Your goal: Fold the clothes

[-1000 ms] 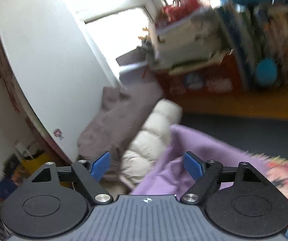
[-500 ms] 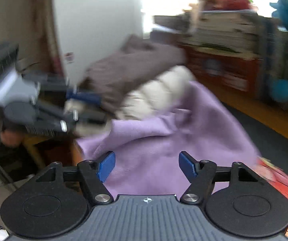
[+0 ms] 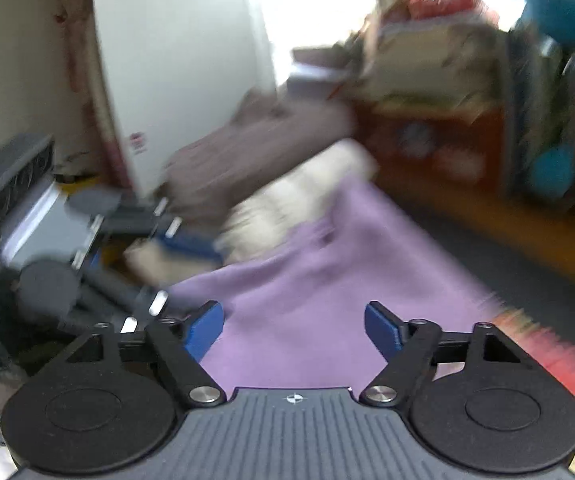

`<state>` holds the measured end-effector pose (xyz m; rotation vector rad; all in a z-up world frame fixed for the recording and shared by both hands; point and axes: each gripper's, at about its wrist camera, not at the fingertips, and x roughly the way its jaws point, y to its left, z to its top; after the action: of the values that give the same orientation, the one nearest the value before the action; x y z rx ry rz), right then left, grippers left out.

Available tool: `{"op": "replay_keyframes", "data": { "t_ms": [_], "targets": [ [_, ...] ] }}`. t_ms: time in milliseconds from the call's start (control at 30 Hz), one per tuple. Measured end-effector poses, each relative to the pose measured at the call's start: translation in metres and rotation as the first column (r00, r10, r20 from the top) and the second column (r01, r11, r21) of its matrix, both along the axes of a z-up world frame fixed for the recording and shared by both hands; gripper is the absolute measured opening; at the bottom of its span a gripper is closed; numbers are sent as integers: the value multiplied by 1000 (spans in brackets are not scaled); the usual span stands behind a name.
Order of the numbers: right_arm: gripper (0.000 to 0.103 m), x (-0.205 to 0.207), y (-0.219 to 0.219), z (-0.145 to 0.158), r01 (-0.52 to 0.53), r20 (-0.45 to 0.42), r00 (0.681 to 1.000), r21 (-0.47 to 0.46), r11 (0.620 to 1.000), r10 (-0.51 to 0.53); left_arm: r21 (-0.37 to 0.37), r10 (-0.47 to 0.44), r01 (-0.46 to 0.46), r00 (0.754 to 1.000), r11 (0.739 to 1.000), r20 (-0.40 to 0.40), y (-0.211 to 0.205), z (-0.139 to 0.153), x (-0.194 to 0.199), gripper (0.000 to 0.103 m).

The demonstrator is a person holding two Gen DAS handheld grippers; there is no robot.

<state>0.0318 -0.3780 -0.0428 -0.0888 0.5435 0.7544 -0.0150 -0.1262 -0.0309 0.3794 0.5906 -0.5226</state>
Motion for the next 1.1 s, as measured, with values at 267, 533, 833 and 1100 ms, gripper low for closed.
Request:
{"op": "replay_keyframes", "data": {
  "t_ms": [267,533,833,1100],
  "targets": [
    [89,91,48,-3,-158,56,984,-124,980,166,-24,78,-81,992,996,-96,17,-19,6,57],
    [10,116,87,-25,-1,-98,995,-86,996,-7,-42,74,-79,993,996,-93,27,-16,-1,58],
    [62,134,69,-29,173,-76,981,-52,984,-177,-72,94,-102,990,992,-107,33,-18,-2,58],
    [92,94,-55,-25,400,-255,899,149,904,-356,-74,98,-105,990,992,-101,31,-19,-3,59]
  ]
}}
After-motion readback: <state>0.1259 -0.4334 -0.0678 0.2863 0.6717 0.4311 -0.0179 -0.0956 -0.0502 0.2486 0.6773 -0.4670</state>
